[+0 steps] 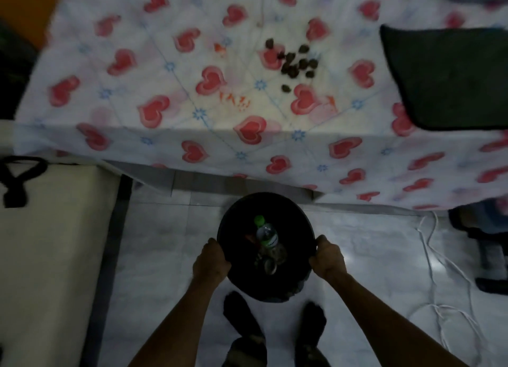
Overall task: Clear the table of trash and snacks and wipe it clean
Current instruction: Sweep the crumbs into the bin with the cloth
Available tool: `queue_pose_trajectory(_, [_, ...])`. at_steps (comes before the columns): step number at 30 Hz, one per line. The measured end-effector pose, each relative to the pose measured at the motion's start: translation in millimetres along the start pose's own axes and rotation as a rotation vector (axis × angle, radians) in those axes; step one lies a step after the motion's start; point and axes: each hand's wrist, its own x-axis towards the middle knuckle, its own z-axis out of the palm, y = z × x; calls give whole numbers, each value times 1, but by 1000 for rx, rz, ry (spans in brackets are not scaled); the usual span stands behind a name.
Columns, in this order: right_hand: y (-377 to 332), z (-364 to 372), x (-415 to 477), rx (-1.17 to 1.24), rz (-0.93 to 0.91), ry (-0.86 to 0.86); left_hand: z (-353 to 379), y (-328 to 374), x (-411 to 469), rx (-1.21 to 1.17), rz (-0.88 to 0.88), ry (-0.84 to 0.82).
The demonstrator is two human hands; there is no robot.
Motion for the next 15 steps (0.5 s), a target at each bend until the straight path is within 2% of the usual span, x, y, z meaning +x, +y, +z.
queue_pose_trajectory(10, [-6, -91, -73, 40, -112, 96, -66, 45, -100, -72, 64, 172])
queue_pose_trajectory(15, [-9, -137, -98, 27, -224, 150, -91, 66, -138, -117, 142, 266])
